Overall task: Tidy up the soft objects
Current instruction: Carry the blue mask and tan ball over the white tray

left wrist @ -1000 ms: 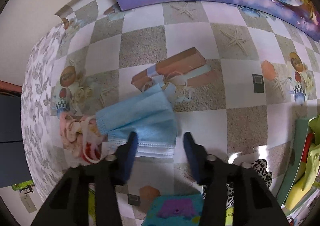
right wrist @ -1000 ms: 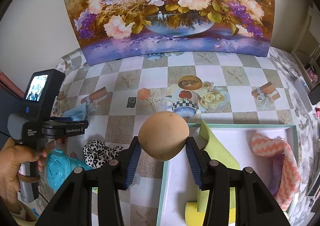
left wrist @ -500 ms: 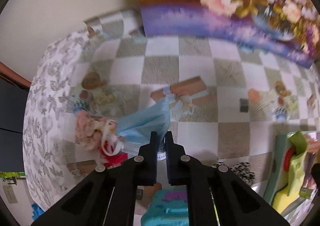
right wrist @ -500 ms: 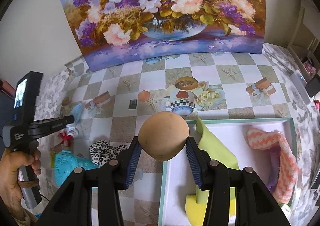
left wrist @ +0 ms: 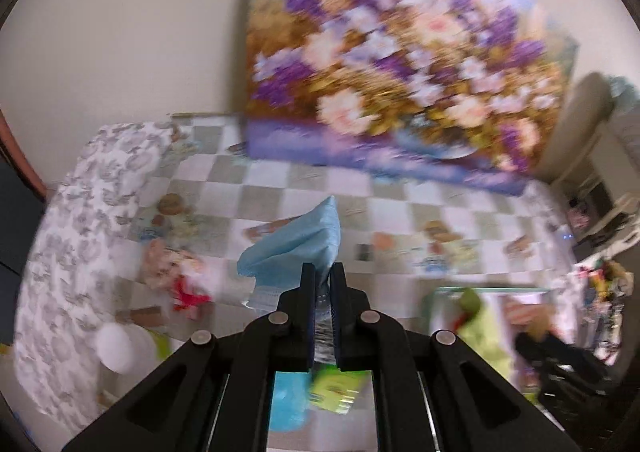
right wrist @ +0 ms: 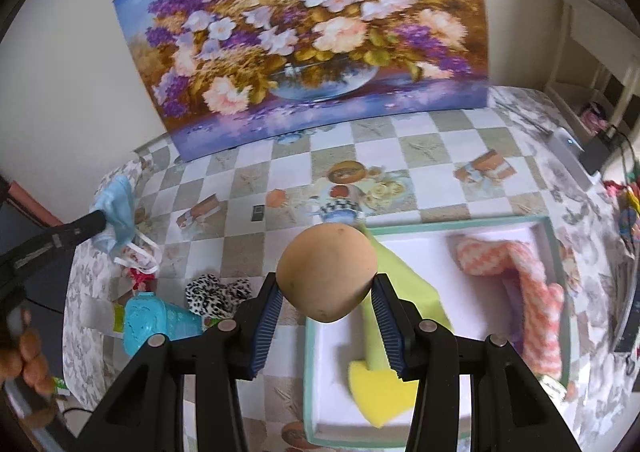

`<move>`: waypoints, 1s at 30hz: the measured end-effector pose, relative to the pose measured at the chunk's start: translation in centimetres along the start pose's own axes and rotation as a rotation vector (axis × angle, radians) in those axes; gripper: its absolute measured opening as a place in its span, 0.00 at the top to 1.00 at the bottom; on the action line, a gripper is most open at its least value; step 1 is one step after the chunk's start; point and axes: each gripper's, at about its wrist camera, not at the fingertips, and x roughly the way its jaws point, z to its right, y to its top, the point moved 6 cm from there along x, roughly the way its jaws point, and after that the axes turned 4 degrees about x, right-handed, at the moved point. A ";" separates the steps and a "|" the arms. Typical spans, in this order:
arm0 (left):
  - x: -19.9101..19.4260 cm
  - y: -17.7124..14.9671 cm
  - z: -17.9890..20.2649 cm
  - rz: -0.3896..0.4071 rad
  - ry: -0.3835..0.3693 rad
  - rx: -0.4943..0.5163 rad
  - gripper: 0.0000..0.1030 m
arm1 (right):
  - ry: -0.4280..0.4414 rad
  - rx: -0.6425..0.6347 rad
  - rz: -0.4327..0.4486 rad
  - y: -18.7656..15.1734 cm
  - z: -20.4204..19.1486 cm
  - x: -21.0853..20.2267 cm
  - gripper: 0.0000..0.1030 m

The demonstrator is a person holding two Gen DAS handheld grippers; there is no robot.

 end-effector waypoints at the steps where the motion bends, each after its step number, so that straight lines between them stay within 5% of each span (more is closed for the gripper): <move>1: -0.6 -0.4 1.1 0.014 -0.036 -0.010 0.94 | -0.006 0.007 0.002 -0.1 0.5 -0.3 0.53; 14: -2.8 -4.6 12.8 0.074 -0.271 0.061 0.94 | -0.124 0.089 0.036 -0.9 8.1 -2.5 0.53; 25: 1.6 -8.1 17.1 -0.081 -0.384 0.122 0.94 | -0.186 0.129 -0.076 -2.2 11.9 1.0 0.52; 30: 6.8 -10.7 16.4 -0.221 -0.352 0.075 0.94 | -0.201 0.119 -0.131 -3.2 12.1 3.1 0.52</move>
